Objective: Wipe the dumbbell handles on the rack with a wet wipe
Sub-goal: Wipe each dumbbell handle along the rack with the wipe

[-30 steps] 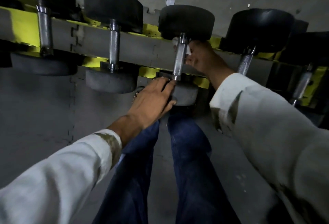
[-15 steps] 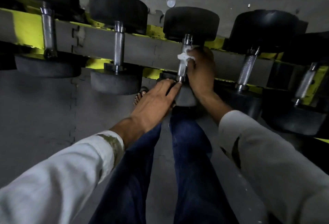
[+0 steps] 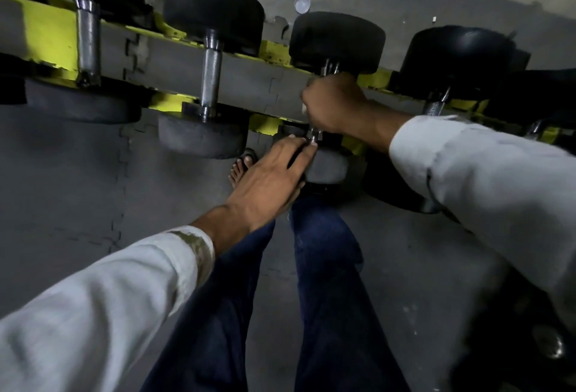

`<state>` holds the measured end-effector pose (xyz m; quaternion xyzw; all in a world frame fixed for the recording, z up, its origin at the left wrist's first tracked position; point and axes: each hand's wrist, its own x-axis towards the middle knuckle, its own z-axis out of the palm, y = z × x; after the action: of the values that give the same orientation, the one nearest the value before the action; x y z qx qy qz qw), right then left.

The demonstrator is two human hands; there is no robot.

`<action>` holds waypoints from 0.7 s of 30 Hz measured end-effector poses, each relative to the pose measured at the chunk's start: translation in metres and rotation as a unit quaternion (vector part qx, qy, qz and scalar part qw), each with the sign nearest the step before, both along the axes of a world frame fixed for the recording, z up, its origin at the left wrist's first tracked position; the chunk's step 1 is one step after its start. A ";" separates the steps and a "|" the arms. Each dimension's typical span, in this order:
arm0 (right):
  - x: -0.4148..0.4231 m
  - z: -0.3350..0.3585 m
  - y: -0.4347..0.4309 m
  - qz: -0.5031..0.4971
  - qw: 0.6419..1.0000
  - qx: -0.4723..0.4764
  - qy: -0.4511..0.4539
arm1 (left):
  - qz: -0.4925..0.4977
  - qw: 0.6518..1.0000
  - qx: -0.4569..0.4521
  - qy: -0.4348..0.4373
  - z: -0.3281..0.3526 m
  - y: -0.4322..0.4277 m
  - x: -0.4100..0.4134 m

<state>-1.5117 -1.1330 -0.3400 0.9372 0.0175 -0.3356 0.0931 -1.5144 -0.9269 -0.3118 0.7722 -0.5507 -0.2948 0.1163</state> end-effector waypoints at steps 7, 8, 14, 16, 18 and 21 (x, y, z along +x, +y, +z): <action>0.023 0.008 0.011 -0.013 0.960 0.168 0.226 | -0.010 1.000 0.009 -0.002 0.011 0.011 -0.005; 0.018 0.008 0.002 -0.025 0.961 0.193 0.194 | -0.010 1.000 0.009 -0.003 0.011 0.012 -0.005; -0.050 0.006 -0.016 -0.064 0.949 0.308 -0.021 | 0.004 1.000 0.001 -0.003 0.009 0.010 -0.007; -0.073 0.000 -0.016 -0.122 0.936 0.325 -0.058 | 0.001 1.000 -0.001 0.003 0.007 0.010 -0.008; -0.084 -0.008 -0.012 -0.203 0.911 0.344 -0.101 | -0.001 1.000 -0.001 0.006 0.005 0.010 -0.008; -0.090 -0.019 -0.004 -0.330 0.872 0.333 -0.141 | 0.000 1.000 -0.005 0.002 0.004 0.009 -0.006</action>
<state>-1.6016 -1.1373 -0.3592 0.9012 -0.1959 -0.1854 -0.3394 -1.5202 -0.9183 -0.3075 0.7710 -0.5518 -0.2936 0.1217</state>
